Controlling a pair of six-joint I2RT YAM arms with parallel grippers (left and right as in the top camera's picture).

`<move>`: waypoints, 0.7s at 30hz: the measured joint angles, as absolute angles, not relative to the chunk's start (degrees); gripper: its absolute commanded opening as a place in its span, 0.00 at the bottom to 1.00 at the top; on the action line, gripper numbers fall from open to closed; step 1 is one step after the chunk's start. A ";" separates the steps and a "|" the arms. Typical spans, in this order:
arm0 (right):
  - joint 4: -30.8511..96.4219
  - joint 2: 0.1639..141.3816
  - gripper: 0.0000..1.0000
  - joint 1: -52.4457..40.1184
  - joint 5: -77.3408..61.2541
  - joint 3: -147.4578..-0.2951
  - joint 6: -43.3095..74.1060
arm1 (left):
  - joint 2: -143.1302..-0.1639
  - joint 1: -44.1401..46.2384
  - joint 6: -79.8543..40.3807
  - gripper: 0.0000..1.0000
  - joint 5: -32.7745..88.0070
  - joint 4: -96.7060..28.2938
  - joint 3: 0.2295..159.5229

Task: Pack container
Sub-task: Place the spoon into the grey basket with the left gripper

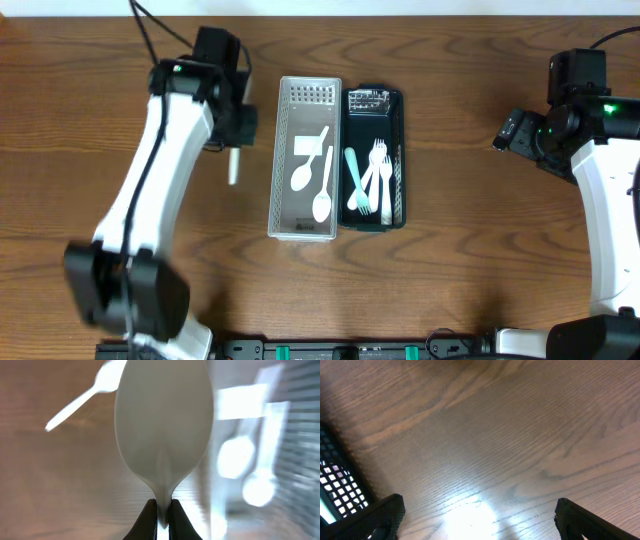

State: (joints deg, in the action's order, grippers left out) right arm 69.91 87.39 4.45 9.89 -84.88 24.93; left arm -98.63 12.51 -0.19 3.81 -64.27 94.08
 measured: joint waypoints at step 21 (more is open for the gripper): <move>69.43 87.39 0.99 4.45 9.89 -84.88 24.93 | -103.26 20.73 1.83 0.61 -1.17 -55.00 91.55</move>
State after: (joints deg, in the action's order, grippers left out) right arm 69.43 87.39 4.45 9.89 -84.88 24.93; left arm -103.26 20.73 1.83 -1.17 -55.00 91.55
